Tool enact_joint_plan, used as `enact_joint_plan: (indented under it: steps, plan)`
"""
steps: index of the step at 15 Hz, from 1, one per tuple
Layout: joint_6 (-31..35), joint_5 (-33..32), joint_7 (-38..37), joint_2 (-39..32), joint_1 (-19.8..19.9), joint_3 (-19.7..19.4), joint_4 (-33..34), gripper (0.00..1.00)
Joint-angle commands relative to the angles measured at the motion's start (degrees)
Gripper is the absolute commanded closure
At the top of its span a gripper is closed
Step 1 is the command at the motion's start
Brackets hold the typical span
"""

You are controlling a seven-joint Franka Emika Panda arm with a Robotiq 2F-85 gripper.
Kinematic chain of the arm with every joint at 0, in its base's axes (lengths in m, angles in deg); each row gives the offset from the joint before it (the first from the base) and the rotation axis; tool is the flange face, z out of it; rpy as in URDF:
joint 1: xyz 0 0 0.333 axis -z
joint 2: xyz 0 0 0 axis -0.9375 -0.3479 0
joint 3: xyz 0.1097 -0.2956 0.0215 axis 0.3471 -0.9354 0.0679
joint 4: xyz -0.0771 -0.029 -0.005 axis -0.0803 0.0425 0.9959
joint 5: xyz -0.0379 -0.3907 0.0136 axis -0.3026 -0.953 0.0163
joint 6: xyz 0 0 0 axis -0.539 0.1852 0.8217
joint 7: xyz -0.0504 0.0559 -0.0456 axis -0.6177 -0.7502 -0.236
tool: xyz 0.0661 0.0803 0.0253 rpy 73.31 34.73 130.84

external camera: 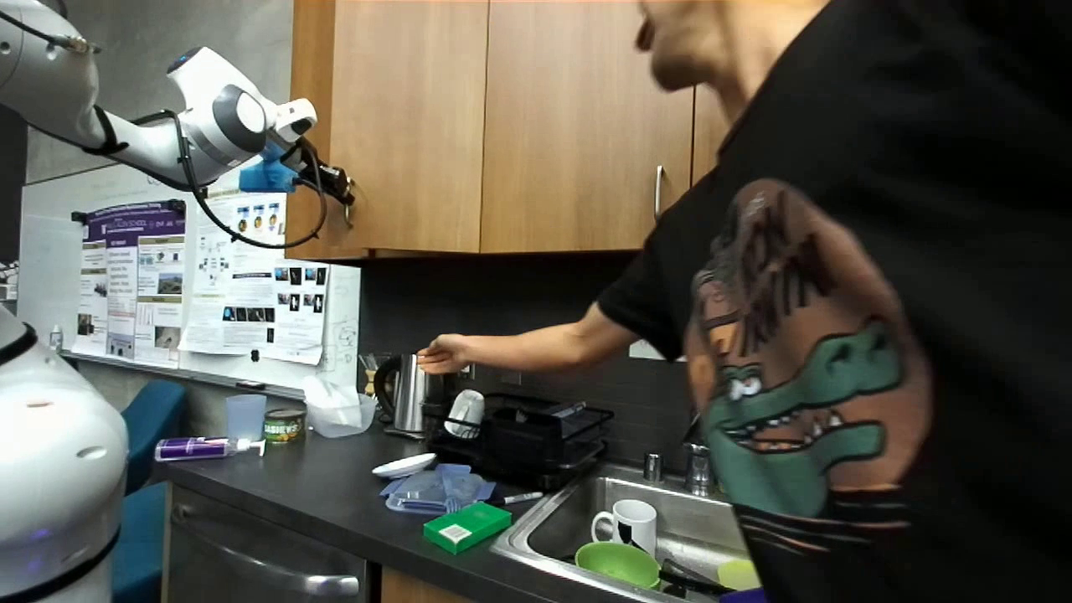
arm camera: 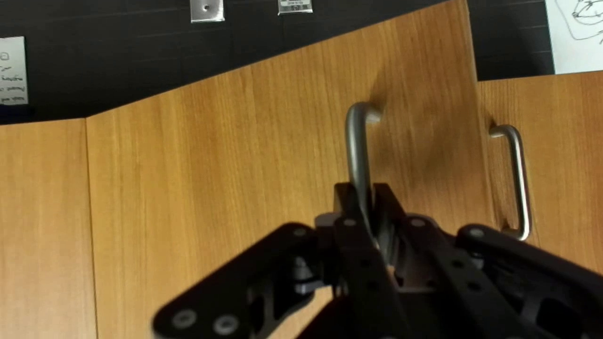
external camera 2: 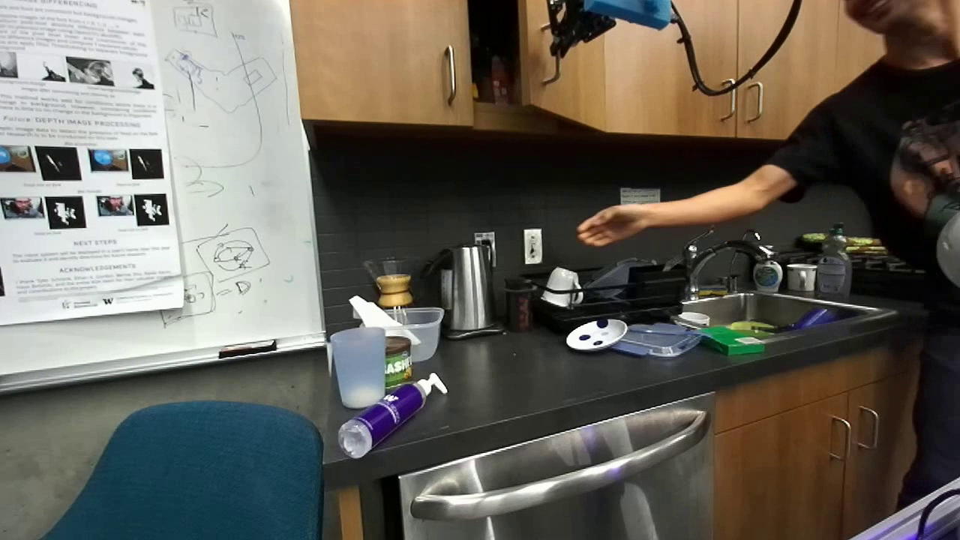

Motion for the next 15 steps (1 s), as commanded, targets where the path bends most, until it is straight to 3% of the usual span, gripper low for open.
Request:
enact_joint_plan:
  steps: [1, 10, 15]
  plan:
    - [-2.5, -1.4, -1.9, 3.1, 1.0, -6.4, 0.5, 0.97]
    - [-10.1, -1.6, -1.1, 5.4, -1.6, -11.0, 0.9, 0.97]
    - [-13.7, -2.4, -1.8, 6.6, -0.6, -12.1, 1.0, 0.97]
